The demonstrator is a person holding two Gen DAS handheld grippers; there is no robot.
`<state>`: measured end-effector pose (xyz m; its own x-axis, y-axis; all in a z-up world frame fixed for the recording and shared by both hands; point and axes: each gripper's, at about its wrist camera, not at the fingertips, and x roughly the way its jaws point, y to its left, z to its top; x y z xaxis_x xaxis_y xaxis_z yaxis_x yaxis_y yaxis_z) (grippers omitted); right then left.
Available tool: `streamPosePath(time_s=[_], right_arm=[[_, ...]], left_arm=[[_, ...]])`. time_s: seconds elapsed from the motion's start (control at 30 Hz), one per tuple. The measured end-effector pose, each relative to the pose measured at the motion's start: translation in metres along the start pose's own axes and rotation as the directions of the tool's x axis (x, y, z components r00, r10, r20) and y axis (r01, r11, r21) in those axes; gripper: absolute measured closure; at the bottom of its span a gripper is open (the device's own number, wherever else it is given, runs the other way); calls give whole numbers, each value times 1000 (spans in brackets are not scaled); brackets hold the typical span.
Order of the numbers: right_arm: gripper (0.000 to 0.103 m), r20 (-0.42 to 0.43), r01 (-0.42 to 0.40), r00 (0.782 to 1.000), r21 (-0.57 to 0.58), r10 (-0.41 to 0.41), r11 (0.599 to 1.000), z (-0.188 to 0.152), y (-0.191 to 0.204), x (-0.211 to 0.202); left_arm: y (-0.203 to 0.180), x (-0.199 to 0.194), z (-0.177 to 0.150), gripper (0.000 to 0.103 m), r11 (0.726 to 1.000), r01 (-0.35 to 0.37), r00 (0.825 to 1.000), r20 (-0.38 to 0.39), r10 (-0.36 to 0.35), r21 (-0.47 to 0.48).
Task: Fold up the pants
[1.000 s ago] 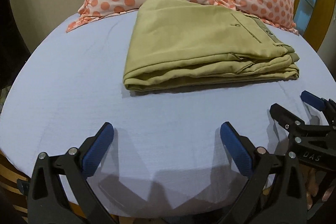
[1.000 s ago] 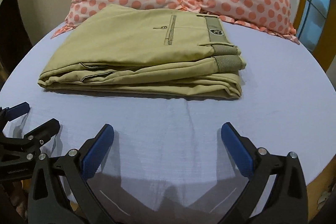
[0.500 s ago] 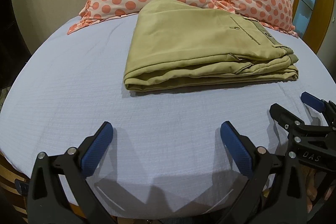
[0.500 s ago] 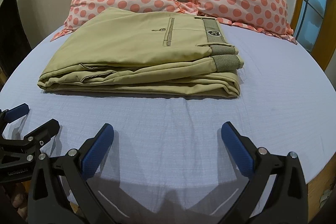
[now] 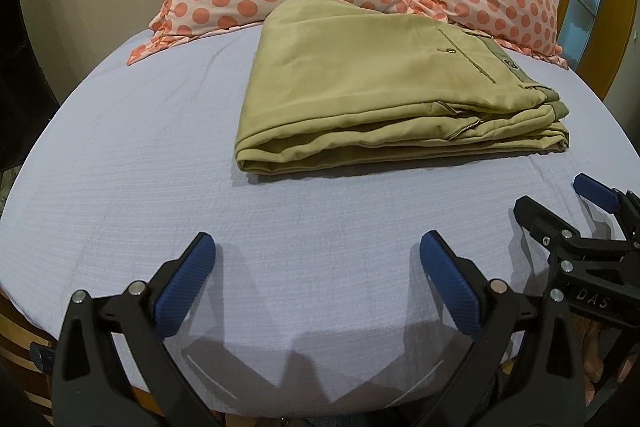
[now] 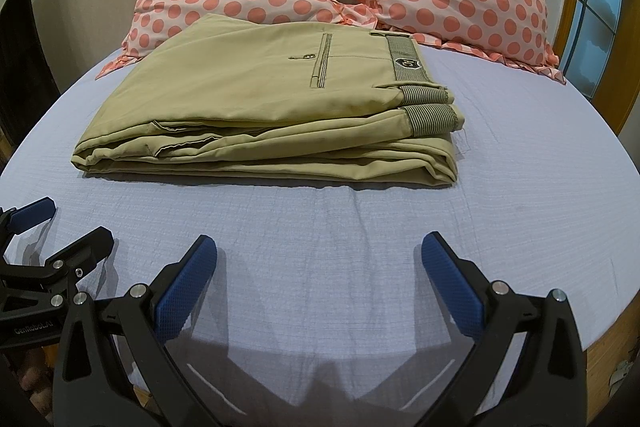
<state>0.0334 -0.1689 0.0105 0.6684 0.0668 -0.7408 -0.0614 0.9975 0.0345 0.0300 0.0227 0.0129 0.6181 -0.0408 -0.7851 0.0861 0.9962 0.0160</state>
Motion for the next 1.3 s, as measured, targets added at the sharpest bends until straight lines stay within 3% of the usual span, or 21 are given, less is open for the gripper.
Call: streamPosePath(time_s=[1.3], right_arm=[[1, -4, -4, 1000, -2, 4, 1000, -1, -2, -1]], left_arm=[[1, 3, 6, 2, 1000, 2, 999, -50, -2, 3]])
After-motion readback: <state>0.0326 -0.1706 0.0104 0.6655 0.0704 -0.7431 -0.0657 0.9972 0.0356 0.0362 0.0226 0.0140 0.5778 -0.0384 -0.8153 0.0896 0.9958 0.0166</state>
